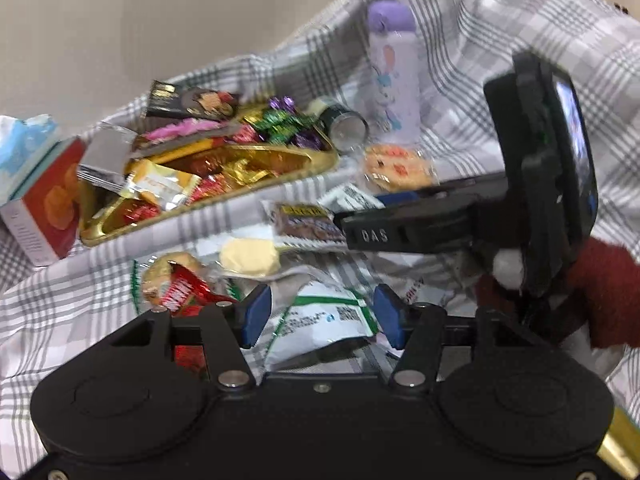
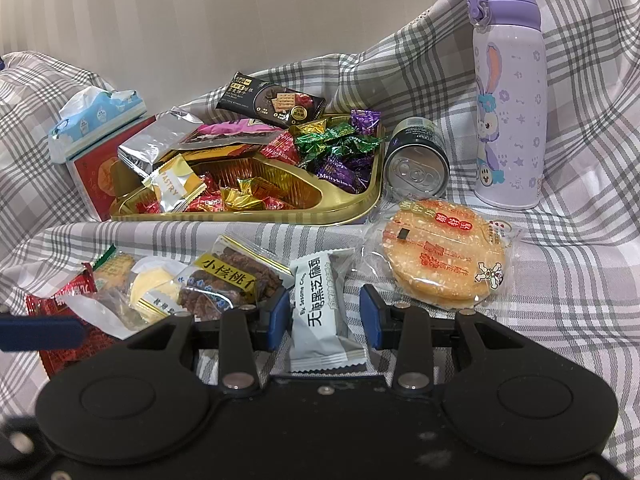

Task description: Organize snacks

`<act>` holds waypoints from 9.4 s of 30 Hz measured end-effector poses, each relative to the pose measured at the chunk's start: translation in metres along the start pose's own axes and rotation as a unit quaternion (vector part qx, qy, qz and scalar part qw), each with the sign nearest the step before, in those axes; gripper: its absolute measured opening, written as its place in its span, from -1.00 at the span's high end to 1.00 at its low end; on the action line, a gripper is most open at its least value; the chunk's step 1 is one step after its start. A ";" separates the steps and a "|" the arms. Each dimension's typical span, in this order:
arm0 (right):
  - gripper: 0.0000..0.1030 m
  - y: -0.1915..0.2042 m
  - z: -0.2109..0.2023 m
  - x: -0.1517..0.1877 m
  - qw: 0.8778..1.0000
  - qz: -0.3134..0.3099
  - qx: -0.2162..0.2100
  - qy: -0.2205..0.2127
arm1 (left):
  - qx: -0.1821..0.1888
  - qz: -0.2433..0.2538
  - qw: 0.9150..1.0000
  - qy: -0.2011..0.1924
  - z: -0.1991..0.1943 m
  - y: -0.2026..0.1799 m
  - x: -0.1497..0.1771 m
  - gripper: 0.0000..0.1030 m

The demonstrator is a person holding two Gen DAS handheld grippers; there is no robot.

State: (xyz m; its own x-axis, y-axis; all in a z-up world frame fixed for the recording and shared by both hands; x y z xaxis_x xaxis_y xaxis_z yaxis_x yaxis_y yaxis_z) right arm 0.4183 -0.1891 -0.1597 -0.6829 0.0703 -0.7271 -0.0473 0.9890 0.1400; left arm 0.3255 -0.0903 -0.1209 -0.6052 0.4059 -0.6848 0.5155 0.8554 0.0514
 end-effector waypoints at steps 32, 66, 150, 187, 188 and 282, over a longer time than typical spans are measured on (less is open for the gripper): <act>0.23 0.006 0.001 0.000 1.000 -0.015 0.015 0.006 | -0.019 -0.115 0.992 0.055 -0.022 0.030 0.047 0.12; 0.44 -0.014 -0.041 0.023 0.995 -0.064 0.057 0.046 | -0.028 -0.143 0.988 0.051 -0.012 0.034 0.039 0.16; 0.46 0.094 -0.272 0.204 0.952 -0.184 -0.175 0.170 | -0.039 -0.123 0.986 0.102 -0.143 -0.021 0.139 0.04; -0.04 0.057 -0.239 0.122 0.992 -0.070 -0.095 0.047 | -0.062 -0.108 0.991 0.045 -0.135 -0.013 0.098 0.03; -0.04 0.054 -0.235 0.115 0.993 -0.064 -0.088 0.038 | -0.065 -0.107 0.991 0.043 -0.134 -0.011 0.096 0.03; -0.11 0.010 -0.110 0.055 0.996 0.072 -0.038 0.047 | -0.038 -0.070 0.996 0.034 -0.010 0.060 0.038 -0.07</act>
State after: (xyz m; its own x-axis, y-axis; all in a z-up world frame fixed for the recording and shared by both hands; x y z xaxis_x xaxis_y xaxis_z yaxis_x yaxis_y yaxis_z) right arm 0.2995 -0.1894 -0.1245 -0.7522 0.1937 -0.6298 0.0030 0.9568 0.2906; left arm 0.3275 -0.0205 -0.1368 -0.7091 0.2998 -0.6382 0.3773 0.9260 0.0158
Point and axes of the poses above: each gripper's, at about its wrist camera, not at the fingertips, and z roughly the way its jaws point, y to its left, x to its underside, the point moved 8 cm from there along z, roughly the way its jaws point, and after that the axes turned 4 degrees about y, right-handed, at the moved point
